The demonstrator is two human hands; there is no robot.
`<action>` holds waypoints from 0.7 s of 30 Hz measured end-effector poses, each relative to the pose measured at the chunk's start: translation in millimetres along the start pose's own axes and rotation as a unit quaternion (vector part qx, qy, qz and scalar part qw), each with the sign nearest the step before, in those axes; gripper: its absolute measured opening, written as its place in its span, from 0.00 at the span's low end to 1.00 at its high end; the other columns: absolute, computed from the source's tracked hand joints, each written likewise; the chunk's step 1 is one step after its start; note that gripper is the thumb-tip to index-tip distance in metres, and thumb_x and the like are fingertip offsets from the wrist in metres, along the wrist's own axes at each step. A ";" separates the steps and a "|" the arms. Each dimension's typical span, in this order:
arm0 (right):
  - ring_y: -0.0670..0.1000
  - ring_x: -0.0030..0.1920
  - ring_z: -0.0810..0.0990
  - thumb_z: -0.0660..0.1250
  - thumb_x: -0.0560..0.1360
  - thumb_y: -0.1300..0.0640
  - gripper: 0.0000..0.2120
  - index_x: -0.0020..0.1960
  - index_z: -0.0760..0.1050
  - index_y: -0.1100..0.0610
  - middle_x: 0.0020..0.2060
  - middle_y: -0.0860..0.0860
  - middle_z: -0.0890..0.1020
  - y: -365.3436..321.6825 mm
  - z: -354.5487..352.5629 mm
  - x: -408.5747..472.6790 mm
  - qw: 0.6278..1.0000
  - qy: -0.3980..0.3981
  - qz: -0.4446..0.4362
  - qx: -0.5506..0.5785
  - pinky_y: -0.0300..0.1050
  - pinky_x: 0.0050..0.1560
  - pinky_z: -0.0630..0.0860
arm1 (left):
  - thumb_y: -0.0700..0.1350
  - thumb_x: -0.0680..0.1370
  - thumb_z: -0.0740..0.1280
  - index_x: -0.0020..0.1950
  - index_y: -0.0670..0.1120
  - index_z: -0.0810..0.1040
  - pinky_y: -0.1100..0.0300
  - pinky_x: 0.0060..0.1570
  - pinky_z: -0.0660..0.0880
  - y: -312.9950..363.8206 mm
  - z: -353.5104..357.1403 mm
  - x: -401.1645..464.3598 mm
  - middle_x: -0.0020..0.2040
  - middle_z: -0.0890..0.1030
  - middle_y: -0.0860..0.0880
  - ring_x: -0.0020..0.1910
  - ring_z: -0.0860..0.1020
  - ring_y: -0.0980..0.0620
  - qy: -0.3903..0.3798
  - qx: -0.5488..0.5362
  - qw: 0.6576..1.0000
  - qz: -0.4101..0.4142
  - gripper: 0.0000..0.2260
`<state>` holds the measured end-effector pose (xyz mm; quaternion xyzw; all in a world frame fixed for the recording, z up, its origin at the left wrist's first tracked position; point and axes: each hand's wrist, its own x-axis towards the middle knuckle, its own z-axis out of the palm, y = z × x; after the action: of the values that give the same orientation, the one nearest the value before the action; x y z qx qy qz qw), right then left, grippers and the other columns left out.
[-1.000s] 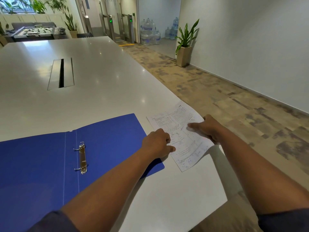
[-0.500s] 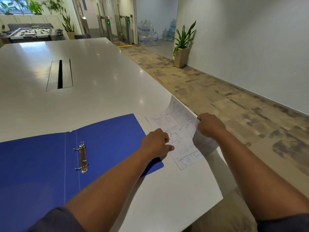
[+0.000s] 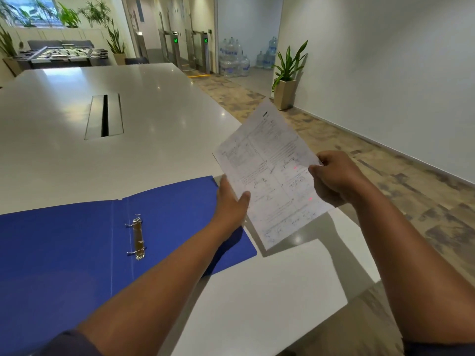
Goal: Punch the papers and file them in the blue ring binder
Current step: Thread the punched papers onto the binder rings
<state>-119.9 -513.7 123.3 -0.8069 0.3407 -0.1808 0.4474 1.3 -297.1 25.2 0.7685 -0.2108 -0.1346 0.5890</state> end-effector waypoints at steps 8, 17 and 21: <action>0.53 0.44 0.89 0.67 0.82 0.61 0.08 0.54 0.83 0.53 0.46 0.52 0.89 -41.0 60.2 -12.8 0.986 -0.091 -0.083 0.110 0.49 0.46 0.82 | 0.39 0.84 0.63 0.71 0.46 0.73 0.44 0.58 0.81 35.3 -93.9 -1.3 0.62 0.83 0.47 0.59 0.83 0.46 0.058 -0.338 0.936 -0.080 0.15; 0.46 0.45 0.88 0.63 0.75 0.75 0.20 0.54 0.83 0.54 0.45 0.45 0.89 -71.2 133.3 -34.8 0.949 -0.200 -0.133 0.203 0.37 0.37 0.81 | 0.39 0.83 0.64 0.63 0.50 0.76 0.63 0.50 0.81 37.7 -174.8 -44.3 0.58 0.84 0.53 0.56 0.83 0.56 0.182 -0.140 0.963 0.143 0.11; 0.44 0.43 0.88 0.66 0.75 0.73 0.18 0.52 0.82 0.51 0.44 0.44 0.89 -63.9 155.7 -45.2 0.947 -0.222 -0.124 0.194 0.35 0.36 0.81 | 0.39 0.84 0.63 0.65 0.50 0.76 0.51 0.60 0.80 19.5 -175.8 -57.4 0.62 0.83 0.49 0.61 0.82 0.50 0.175 -0.153 0.966 0.109 0.12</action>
<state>-34.0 -364.7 94.7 -0.7598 0.0885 -0.1134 0.6340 27.9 -124.4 89.1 0.6534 -0.1639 0.0366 0.7381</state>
